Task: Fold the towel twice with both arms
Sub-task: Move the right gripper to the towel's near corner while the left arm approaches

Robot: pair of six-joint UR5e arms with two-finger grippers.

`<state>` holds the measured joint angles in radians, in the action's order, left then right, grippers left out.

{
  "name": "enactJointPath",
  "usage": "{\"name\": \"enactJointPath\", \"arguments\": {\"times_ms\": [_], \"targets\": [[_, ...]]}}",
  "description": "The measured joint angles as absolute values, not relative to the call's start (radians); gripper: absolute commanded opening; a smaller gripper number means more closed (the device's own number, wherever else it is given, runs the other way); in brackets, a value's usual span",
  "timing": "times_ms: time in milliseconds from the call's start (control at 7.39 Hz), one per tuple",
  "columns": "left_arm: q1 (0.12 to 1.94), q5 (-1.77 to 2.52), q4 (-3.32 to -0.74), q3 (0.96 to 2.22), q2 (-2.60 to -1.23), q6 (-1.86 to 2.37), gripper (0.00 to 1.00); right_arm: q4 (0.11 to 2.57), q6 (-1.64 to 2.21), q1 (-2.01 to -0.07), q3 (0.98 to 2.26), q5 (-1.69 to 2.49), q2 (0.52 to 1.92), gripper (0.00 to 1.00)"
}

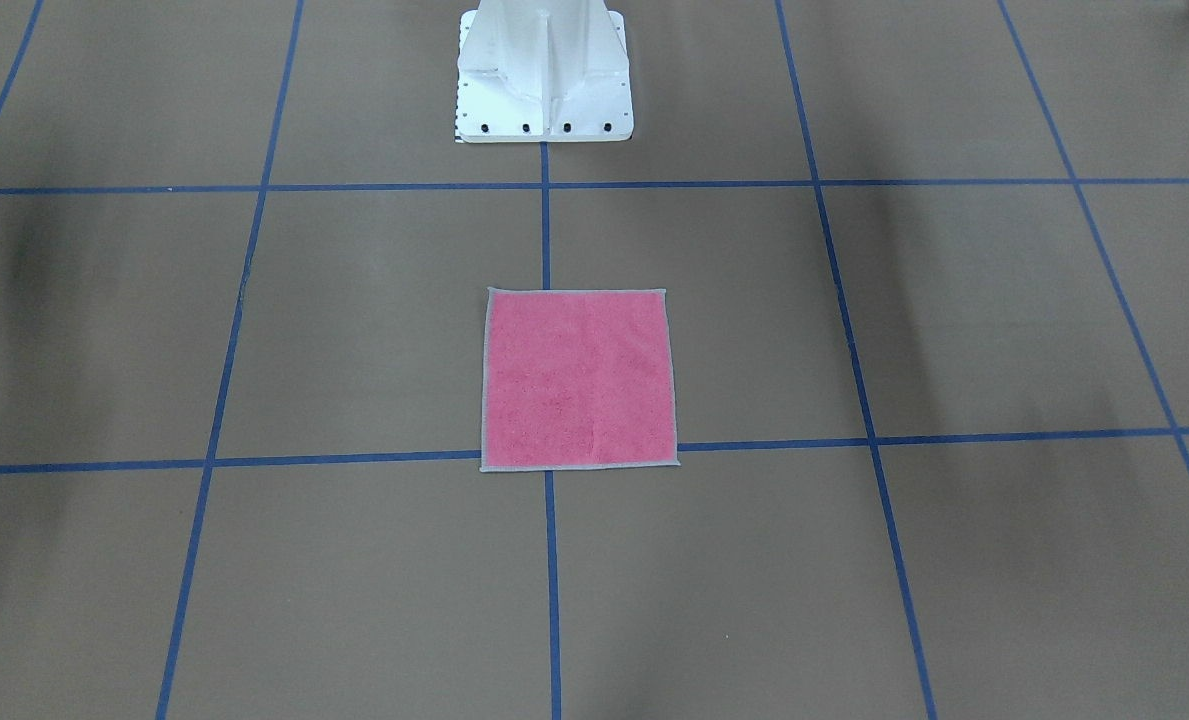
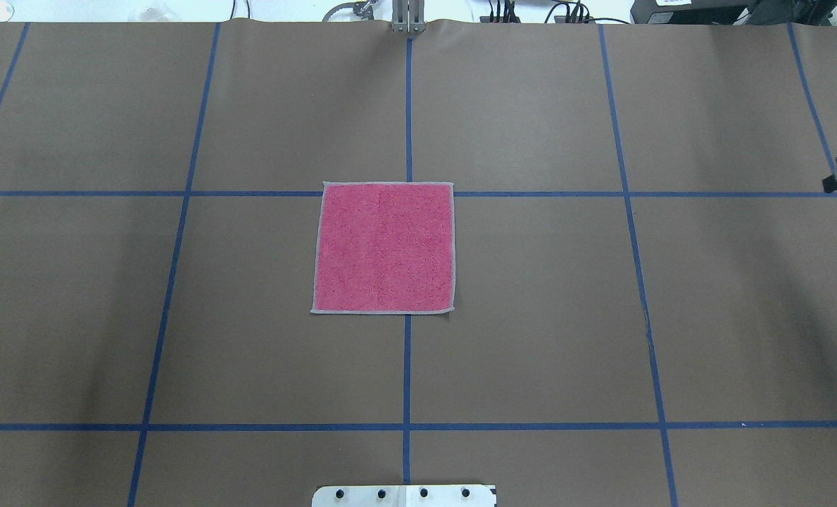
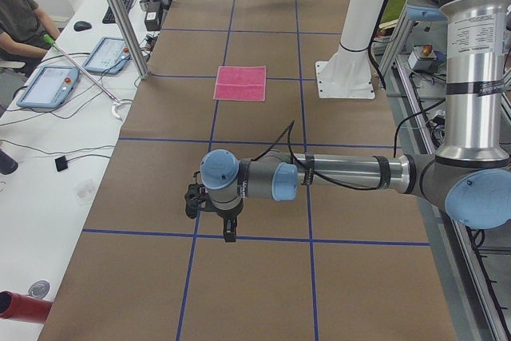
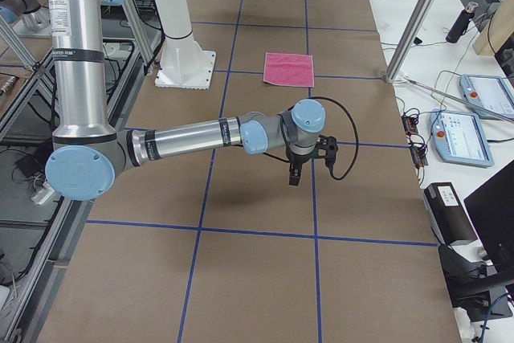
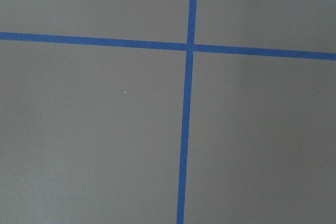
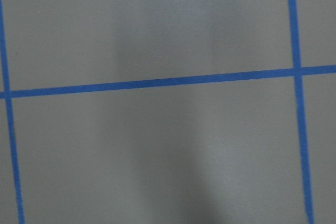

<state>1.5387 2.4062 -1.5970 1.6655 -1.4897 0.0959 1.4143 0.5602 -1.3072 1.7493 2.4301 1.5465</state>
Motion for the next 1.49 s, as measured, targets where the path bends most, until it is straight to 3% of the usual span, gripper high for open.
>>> {"name": "enactJointPath", "arguments": {"times_ms": [542,1489], "targets": [[1.476,2.414,-1.614,1.672,-1.513,0.143,1.0,1.185,1.147,-1.083,1.766,2.366,1.409,1.0],[1.11,2.475,-1.961,1.777,-1.665,1.046,1.0,1.187,1.718,-0.599,1.842,1.928,1.181,1.0]]}}
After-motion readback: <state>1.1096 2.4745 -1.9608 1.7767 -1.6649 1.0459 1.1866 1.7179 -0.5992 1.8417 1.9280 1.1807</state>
